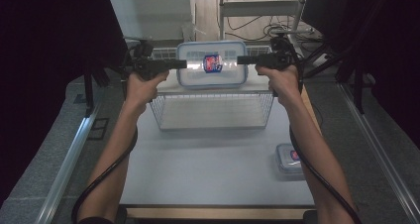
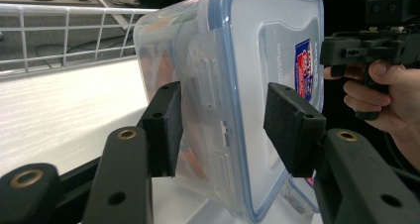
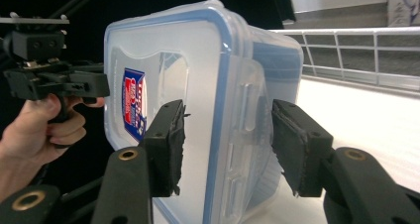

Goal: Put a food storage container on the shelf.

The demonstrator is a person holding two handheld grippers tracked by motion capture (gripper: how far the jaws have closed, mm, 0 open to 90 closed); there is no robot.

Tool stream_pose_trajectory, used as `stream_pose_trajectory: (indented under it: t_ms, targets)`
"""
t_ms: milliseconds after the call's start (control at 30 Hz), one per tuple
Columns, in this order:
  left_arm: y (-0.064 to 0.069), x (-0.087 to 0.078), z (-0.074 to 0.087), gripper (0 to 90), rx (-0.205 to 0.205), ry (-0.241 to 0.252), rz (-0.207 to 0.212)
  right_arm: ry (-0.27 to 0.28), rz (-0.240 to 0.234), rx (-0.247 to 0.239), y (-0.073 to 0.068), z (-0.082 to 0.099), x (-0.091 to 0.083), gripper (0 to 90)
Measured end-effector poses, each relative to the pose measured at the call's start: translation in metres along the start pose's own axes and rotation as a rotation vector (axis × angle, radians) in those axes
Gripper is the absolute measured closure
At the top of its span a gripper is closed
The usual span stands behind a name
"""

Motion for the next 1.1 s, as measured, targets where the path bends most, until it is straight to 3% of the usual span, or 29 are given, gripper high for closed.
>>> stream_pose_trajectory:
  t_ms: [400,567,600,667,767,933,1100]
  targets:
    - [-0.004,0.002,-0.001,48.3,-0.006,0.028,-0.018,0.018,0.019,0.005,0.002,-0.002,0.005,46.5]
    - [-0.008,0.006,0.0,48.3,0.025,-0.011,-0.104,0.015,0.092,-0.047,0.002,-0.002,0.008,43.6]
    - [-0.01,0.007,0.0,48.4,0.021,-0.021,-0.11,0.008,0.129,-0.069,0.005,0.0,0.013,45.0]
    - [-0.012,0.008,0.0,49.4,0.003,-0.001,-0.091,0.009,0.125,-0.061,0.005,0.0,0.014,43.6]
    - [-0.012,0.007,0.001,48.8,0.009,-0.002,-0.088,0.019,0.119,-0.038,0.009,0.0,0.016,43.6]
    - [-0.006,0.005,0.003,48.0,0.033,-0.009,-0.084,0.028,0.142,-0.077,0.005,0.0,0.015,43.5]
    - [-0.003,0.005,0.006,47.4,0.047,-0.018,-0.089,0.03,0.148,-0.085,0.004,-0.001,0.015,44.2]
Point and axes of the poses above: each handheld gripper's, and its own axes: x roughly forward along the jaws, z roughly out of its underside, y roughly to its right, the point moved 5 cm from there along x, roughly forward along the jaws, and after that the axes turned 13 degrees about z, right-handed, at the moved point
